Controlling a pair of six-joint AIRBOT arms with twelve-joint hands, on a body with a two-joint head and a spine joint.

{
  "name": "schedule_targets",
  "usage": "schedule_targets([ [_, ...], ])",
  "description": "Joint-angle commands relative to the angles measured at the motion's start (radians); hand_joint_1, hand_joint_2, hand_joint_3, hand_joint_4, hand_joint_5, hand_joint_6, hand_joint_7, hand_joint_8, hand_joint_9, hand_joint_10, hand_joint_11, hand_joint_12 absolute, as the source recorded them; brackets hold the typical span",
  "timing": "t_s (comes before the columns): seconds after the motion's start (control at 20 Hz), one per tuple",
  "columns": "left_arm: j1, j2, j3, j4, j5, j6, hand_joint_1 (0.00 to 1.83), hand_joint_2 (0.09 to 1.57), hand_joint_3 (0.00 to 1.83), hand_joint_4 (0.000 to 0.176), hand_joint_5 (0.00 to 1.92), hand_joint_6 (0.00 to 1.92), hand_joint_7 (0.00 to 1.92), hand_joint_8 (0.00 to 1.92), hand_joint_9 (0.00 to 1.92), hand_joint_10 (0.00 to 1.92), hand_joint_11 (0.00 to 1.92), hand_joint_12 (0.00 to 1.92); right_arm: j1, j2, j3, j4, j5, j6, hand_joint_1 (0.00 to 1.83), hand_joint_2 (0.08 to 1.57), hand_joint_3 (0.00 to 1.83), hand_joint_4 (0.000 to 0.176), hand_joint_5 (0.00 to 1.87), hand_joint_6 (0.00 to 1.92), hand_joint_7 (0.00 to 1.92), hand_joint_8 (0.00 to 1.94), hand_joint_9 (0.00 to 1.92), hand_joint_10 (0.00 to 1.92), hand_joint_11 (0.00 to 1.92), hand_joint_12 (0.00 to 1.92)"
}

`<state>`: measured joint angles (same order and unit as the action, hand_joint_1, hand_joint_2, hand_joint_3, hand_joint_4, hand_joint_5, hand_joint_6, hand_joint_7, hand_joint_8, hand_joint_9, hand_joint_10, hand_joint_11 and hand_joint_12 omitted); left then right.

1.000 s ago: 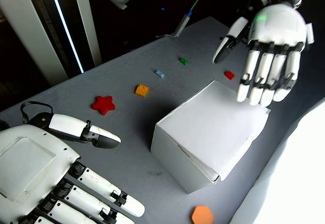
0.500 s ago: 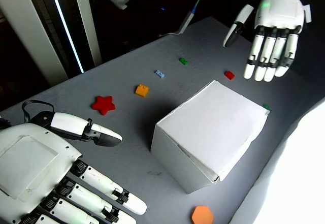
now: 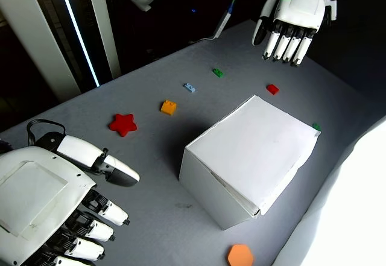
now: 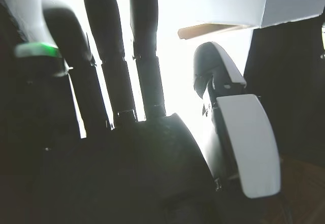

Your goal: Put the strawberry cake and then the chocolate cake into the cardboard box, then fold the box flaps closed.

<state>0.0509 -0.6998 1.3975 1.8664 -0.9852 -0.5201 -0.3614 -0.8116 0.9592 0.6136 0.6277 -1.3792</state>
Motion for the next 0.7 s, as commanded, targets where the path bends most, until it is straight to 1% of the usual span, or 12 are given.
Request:
schedule_targets([
  [0.0,-0.017,0.014,0.016,-0.075,-0.005,-0.006,0.32,1.44,0.01,0.000,0.95,1.60,1.07,1.59,1.04,1.89,0.99,1.92,0.006,0.017,-0.001,-0.020,0.109,0.005,0.10,1.46,0.01,0.000,1.09,1.76,1.23,1.73,1.21,1.92,1.18,1.92],
  [0.05,-0.030,0.014,0.035,-0.067,-0.014,-0.016,0.35,1.44,0.01,0.000,0.96,1.58,1.08,1.62,1.06,1.92,1.03,1.92,0.007,0.017,-0.001,-0.020,0.109,0.005,0.11,1.46,0.01,0.000,1.08,1.79,1.23,1.78,1.22,1.92,1.19,1.92],
  [0.15,-0.060,0.006,0.079,-0.040,-0.031,-0.032,0.34,1.46,0.01,0.000,0.98,1.66,1.06,1.74,1.08,1.92,1.07,1.92,0.008,0.017,-0.001,-0.020,0.110,0.005,0.14,1.46,0.00,0.000,1.06,1.81,1.20,1.78,1.20,1.92,1.19,1.92],
  [0.2,-0.078,-0.002,0.106,-0.019,-0.037,-0.040,0.35,1.46,0.01,0.000,0.98,1.66,1.05,1.73,1.07,1.92,1.06,1.92,0.008,0.017,-0.001,-0.020,0.110,0.005,0.13,1.46,0.01,0.000,1.05,1.81,1.19,1.77,1.18,1.92,1.17,1.92],
  [0.3,-0.095,-0.011,0.137,0.002,-0.041,-0.050,0.40,1.45,0.00,0.000,0.98,1.70,1.05,1.76,1.09,1.92,1.05,1.92,0.008,0.017,-0.002,-0.021,0.109,0.006,0.18,1.46,0.00,0.000,1.02,1.78,1.16,1.76,1.16,1.92,1.16,1.92],
  [0.35,-0.098,-0.012,0.141,0.004,-0.042,-0.054,0.40,1.45,0.00,0.000,0.97,1.72,1.05,1.77,1.08,1.92,1.04,1.92,0.008,0.017,-0.002,-0.024,0.110,0.006,0.19,1.46,0.00,0.000,1.03,1.76,1.17,1.76,1.16,1.92,1.16,1.92],
  [0.4,-0.099,-0.012,0.138,0.006,-0.043,-0.054,0.40,1.45,0.00,0.000,0.96,1.75,1.03,1.78,1.07,1.92,1.03,1.92,0.008,0.017,-0.003,-0.026,0.110,0.006,0.22,1.46,0.00,0.000,1.04,1.82,1.19,1.79,1.19,1.92,1.18,1.92],
  [0.5,-0.103,-0.010,0.132,0.012,-0.044,-0.057,0.39,1.46,0.00,0.000,0.95,1.80,1.02,1.82,1.07,1.92,1.03,1.92,0.009,0.017,-0.003,-0.027,0.110,0.006,0.21,1.47,0.00,0.000,1.04,1.89,1.18,1.83,1.19,1.92,1.19,1.92],
  [0.55,-0.106,-0.010,0.131,0.015,-0.045,-0.057,0.38,1.46,0.00,0.000,0.95,1.83,1.03,1.84,1.08,1.92,1.05,1.92,0.009,0.017,-0.003,-0.028,0.110,0.006,0.22,1.47,0.00,0.000,1.03,1.90,1.17,1.84,1.19,1.92,1.17,1.92],
  [0.6,-0.108,-0.010,0.131,0.018,-0.045,-0.059,0.38,1.46,0.01,0.000,0.96,1.84,1.03,1.84,1.08,1.92,1.05,1.92,0.008,0.017,-0.003,-0.029,0.110,0.006,0.28,1.46,0.00,0.000,1.02,1.84,1.17,1.82,1.18,1.92,1.18,1.92],
  [0.65,-0.113,-0.011,0.130,0.019,-0.045,-0.060,0.37,1.46,0.01,0.000,0.94,1.83,1.02,1.83,1.07,1.92,1.04,1.92,0.008,0.017,-0.003,-0.029,0.108,0.006,0.30,1.45,0.00,0.000,1.02,1.85,1.16,1.85,1.18,1.92,1.19,1.92],
])
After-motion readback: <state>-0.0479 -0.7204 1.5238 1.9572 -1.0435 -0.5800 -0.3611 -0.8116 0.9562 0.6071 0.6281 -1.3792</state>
